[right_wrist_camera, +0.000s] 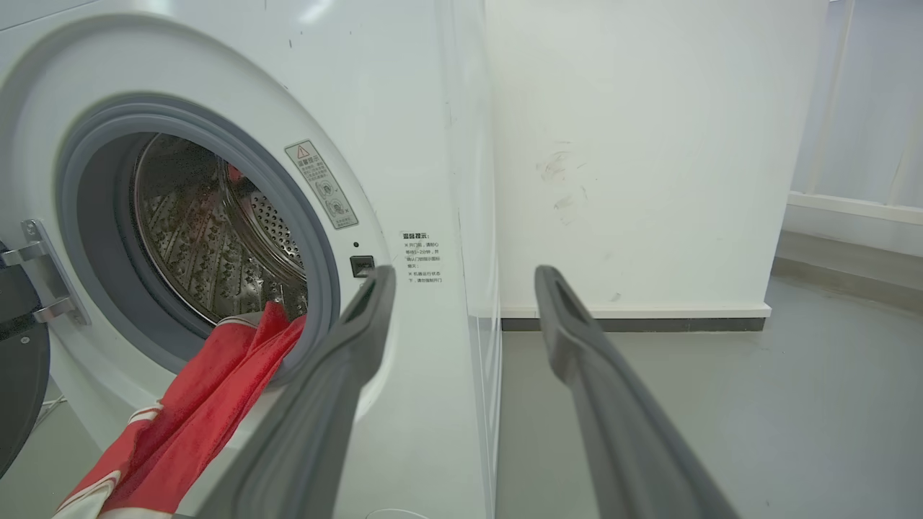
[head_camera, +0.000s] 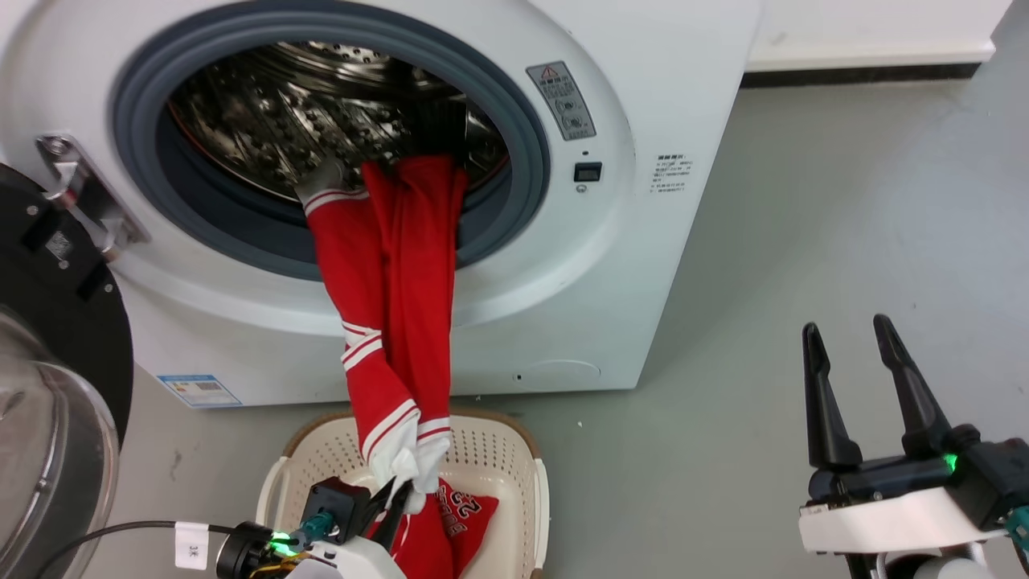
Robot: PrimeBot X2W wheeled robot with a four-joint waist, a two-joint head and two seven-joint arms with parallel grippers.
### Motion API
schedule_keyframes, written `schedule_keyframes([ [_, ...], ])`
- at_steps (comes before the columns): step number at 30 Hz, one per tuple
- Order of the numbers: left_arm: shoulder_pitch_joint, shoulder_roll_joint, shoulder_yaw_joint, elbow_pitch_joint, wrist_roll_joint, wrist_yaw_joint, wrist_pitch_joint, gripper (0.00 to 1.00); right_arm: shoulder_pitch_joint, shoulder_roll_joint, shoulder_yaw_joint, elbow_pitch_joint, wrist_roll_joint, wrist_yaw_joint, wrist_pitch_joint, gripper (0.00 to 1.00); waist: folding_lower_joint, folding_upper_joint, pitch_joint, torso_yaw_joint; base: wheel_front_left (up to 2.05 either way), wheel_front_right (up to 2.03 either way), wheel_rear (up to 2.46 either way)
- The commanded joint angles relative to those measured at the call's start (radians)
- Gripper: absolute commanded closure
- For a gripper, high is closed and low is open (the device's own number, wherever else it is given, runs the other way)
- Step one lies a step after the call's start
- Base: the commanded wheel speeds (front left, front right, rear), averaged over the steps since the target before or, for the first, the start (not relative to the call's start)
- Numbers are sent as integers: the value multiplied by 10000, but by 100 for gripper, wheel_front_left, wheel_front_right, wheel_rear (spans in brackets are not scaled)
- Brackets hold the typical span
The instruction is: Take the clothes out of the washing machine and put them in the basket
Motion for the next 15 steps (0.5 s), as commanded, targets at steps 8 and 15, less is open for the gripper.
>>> schedule_keyframes([
  [8,-457,-487,91,1735,-372,-134,-387,100,-914,12,-92,-178,43,-7,-24,0,1,0,1458,-586,0,0,0],
  [15,-1464,-916,211,3731,-589,-318,-747,100,-1562,12,-263,-352,71,-7,-23,0,1,0,2658,-827,0,0,0],
])
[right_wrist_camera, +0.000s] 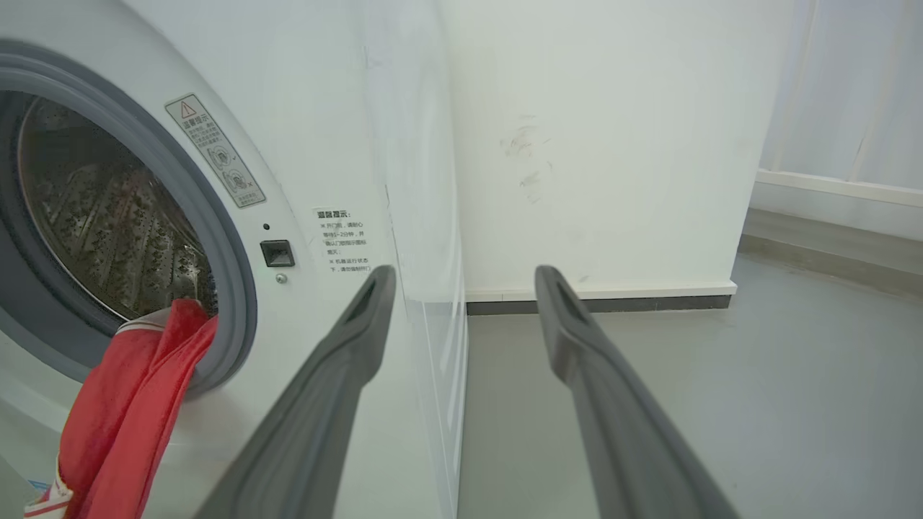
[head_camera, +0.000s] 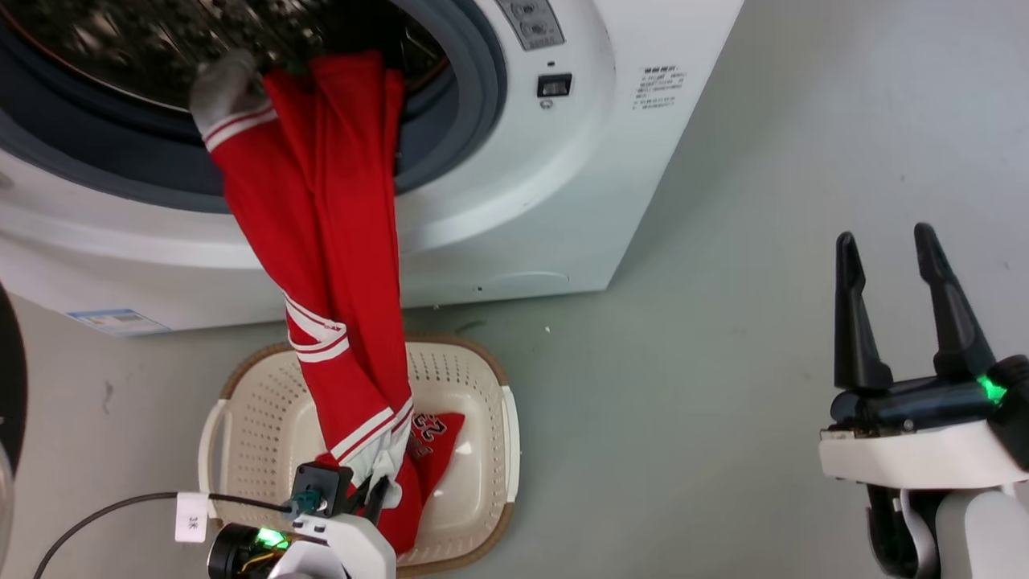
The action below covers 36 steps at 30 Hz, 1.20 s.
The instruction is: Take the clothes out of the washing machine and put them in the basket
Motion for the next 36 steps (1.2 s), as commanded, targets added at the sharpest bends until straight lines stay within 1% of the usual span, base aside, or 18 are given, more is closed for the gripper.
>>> schedule_keyframes([
  [1,-186,-88,-40,288,11,-75,-27,100,-198,15,-24,-53,-9,-7,-23,0,-1,-1,549,-176,0,0,0],
  [8,-1310,-452,85,2269,-295,-226,-108,100,-718,14,-79,-213,94,-7,-23,0,-1,-1,1574,-340,0,0,0],
  [13,-2080,-599,247,3291,-550,-243,-48,100,-1050,15,-93,-293,133,-7,-23,0,-1,-1,2103,-386,0,0,0],
  [17,-2508,-644,323,3624,-671,-183,-18,100,-1256,14,-74,-355,159,-7,-23,0,-1,-1,2387,-421,0,0,0],
  [21,-2789,-672,301,3824,-719,-77,339,100,-1381,14,-86,-401,177,-7,-23,0,-1,-1,2630,-429,0,0,0],
  [25,-3034,-605,229,3903,-705,45,739,100,-1552,14,-37,-469,185,-7,-23,0,-1,-1,2901,-461,0,0,0],
  [31,-3372,-617,281,3936,-844,143,876,100,-1686,14,-86,-535,151,-7,-23,0,-1,-1,3136,-447,0,0,0],
  [32,-3400,-633,318,3942,-902,125,946,54,-1682,14,-90,-529,147,-7,-23,0,-1,-1,3141,-443,0,0,0],
  [33,-3435,-640,313,3944,-902,122,970,0,-1668,14,-85,-512,141,-7,-23,0,-1,-1,3132,-437,0,0,0],
  [36,-3381,-670,254,3933,-924,103,1001,0,-1587,14,-30,-413,143,-7,-23,0,-1,-1,2963,-414,0,0,0],
])
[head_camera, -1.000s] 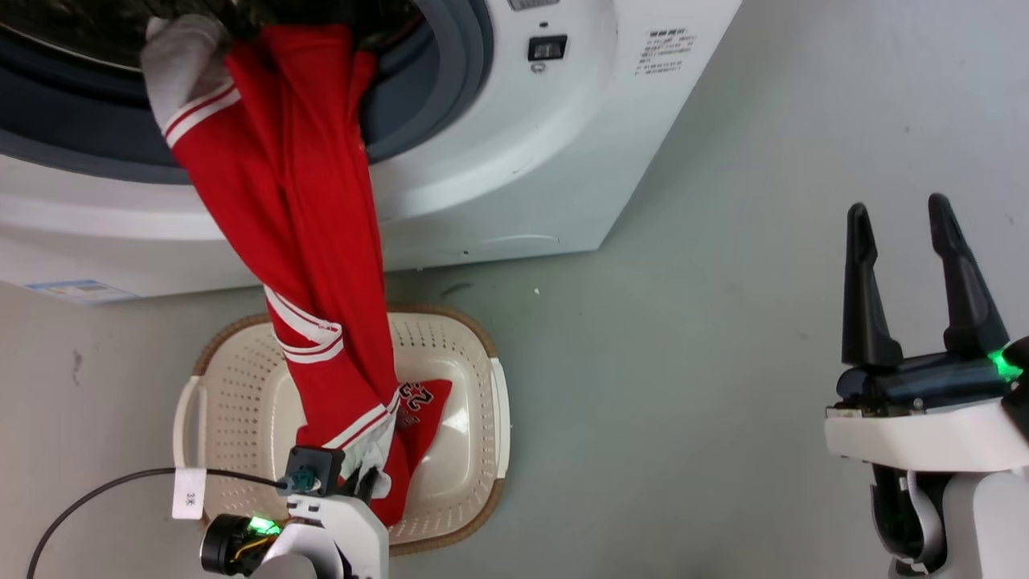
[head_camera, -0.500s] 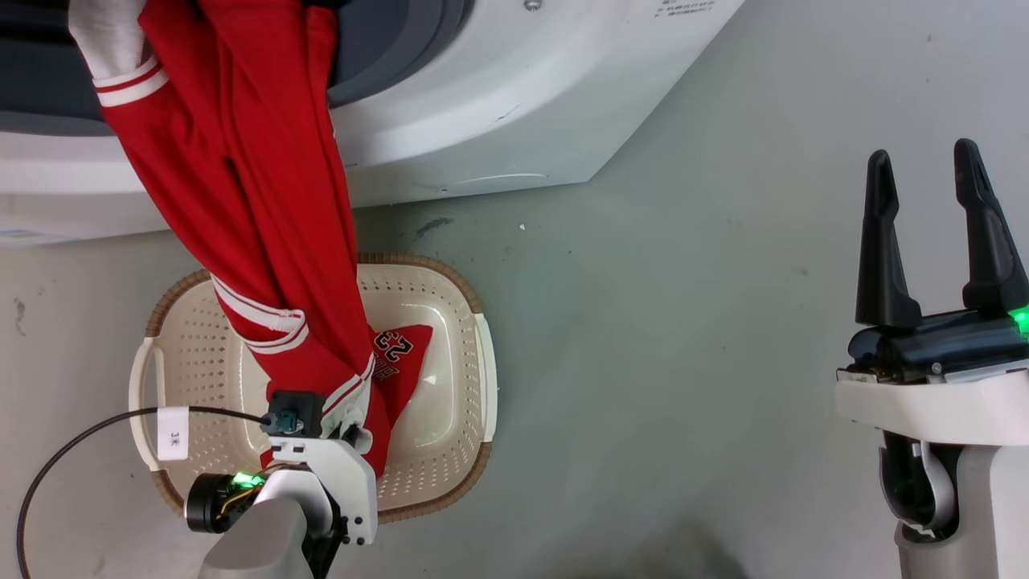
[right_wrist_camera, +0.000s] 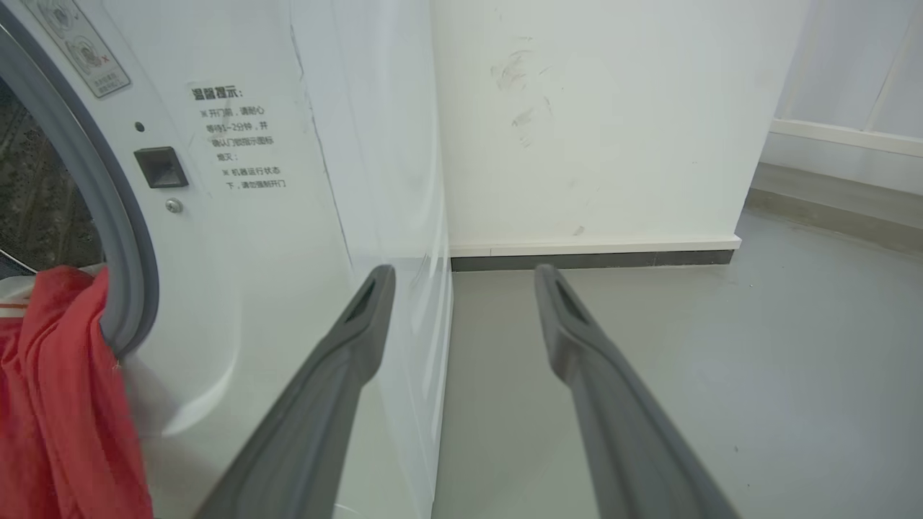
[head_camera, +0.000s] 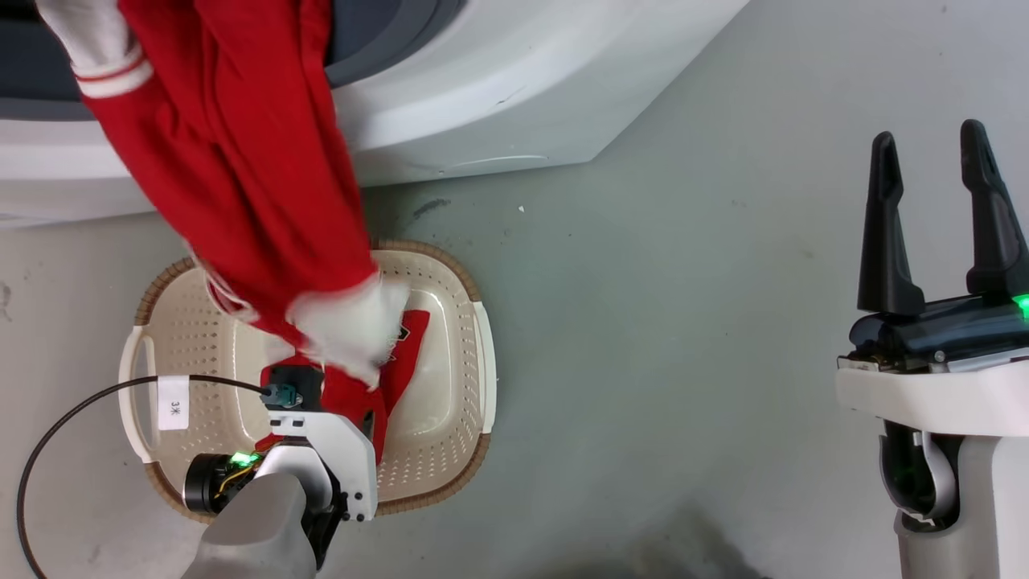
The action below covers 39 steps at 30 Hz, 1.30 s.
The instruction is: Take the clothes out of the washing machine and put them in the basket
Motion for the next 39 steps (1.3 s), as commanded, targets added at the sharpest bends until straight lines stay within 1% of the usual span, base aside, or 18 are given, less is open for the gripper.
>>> schedule_keyframes([
  [1,44,-24,-49,4,-13,-11,-49,0,-36,14,43,49,63,-7,-23,0,-1,-1,-179,25,0,0,0],
  [5,465,-108,-94,15,-57,-58,-228,0,183,14,183,211,114,-7,-23,0,-1,-1,-793,77,0,0,0],
  [14,1349,-166,-114,6,-133,-79,-1119,0,899,12,358,489,38,-7,-23,0,-1,-1,-2363,279,0,0,0],
  [18,1625,-133,-68,-325,-53,-14,-1297,0,1245,14,380,605,-17,-7,-23,0,-1,-1,-2955,390,0,0,0],
  [22,2081,135,320,-1874,260,352,-1318,0,1553,14,392,651,-60,-7,-23,0,-1,-1,-3395,478,0,0,0],
  [23,2081,135,320,-1874,260,352,-1318,0,1553,14,392,651,-60,-7,-23,0,-1,-1,-3395,478,0,0,0],
  [24,2216,192,444,-2270,375,457,-1309,0,1615,14,392,659,-56,-7,-23,0,-1,-1,-3480,492,0,0,0],
  [26,2456,271,792,-3136,634,667,-1310,0,1711,14,406,661,-54,-7,-23,0,-1,-1,-3621,512,0,0,0],
  [30,2910,277,1500,-4491,1233,917,-1304,0,1795,14,426,655,-47,-7,-23,0,-1,-1,-3791,534,0,0,0],
  [35,2871,108,2353,-5495,1863,1015,-1304,0,1710,14,445,601,-32,-7,-23,0,-1,-1,-3714,514,0,0,0],
  [39,2182,-5,2877,-5394,2148,884,-1305,0,1441,14,393,507,-9,-7,-23,0,-1,-1,-3360,473,0,0,0],
])
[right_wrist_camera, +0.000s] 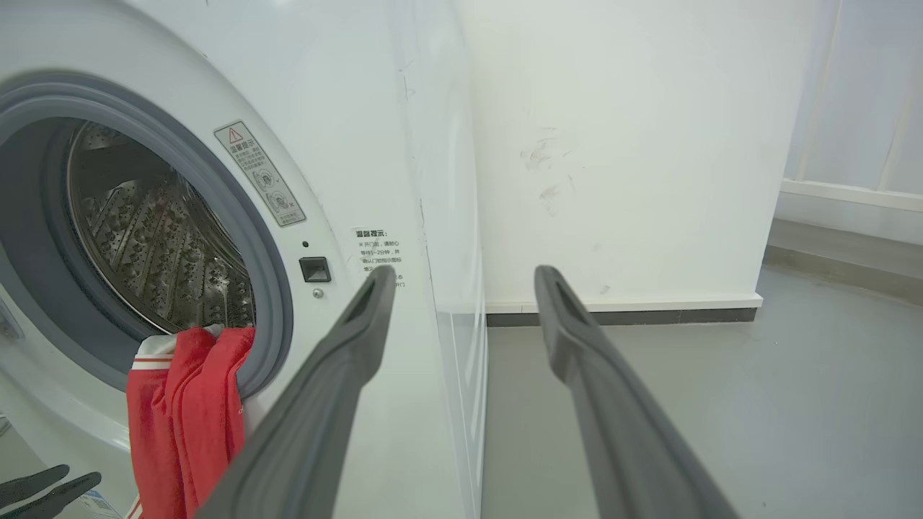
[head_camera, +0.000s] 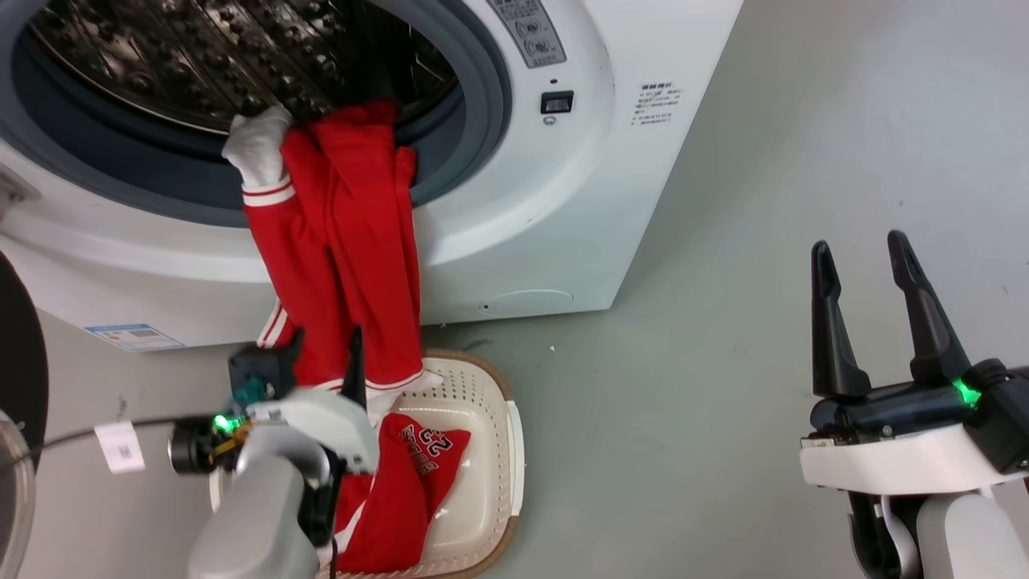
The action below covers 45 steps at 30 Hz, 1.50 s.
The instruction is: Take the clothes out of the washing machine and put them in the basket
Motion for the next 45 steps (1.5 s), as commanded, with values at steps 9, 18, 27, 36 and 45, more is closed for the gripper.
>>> schedule_keyframes([
  [9,-1909,191,747,1089,495,-29,-24,0,-564,14,77,-157,172,-7,-23,0,2,-1,1094,-424,0,0,0],
  [18,-3459,583,1094,2182,824,-40,-25,0,-1139,14,27,-320,278,-7,-23,0,2,-1,2142,-821,0,0,0],
  [27,-4756,899,1392,2435,1001,68,-54,0,-1437,14,-51,-404,331,-7,-23,0,2,-1,2830,-982,0,0,0],
  [36,-4619,683,1546,2068,1199,-198,-99,100,-1433,14,-61,-306,340,-7,-23,0,2,-1,2749,-887,0,0,0],
  [45,-3711,433,1730,1908,1365,-338,-62,100,-1181,14,-16,-155,230,-7,-23,0,2,-1,2138,-740,0,0,0],
])
